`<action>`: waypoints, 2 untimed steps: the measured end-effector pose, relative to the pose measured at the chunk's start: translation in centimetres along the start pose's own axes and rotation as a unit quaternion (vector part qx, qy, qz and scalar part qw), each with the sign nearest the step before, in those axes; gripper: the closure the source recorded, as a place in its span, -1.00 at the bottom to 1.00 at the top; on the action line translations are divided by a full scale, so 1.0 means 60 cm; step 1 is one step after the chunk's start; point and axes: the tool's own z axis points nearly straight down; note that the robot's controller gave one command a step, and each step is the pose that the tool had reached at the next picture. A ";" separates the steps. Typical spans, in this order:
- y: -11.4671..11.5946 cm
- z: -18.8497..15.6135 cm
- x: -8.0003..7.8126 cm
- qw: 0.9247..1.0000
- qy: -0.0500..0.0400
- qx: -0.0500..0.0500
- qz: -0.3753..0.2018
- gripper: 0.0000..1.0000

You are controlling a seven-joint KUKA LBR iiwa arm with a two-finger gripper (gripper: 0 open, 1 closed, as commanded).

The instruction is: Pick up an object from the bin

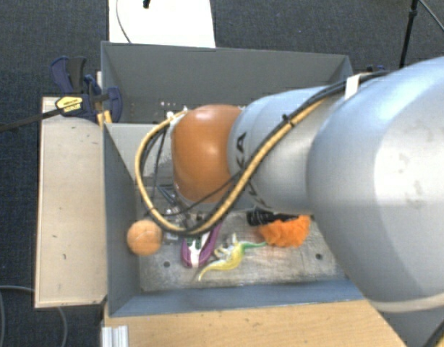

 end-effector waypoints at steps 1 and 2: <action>-0.046 -0.088 -0.020 1.000 -0.005 -0.004 -0.008 -1.00; -0.045 -0.086 -0.018 1.000 -0.004 -0.004 -0.008 -1.00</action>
Offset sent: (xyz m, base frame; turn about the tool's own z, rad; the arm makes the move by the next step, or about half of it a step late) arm 0.0000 0.0000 0.0000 0.0000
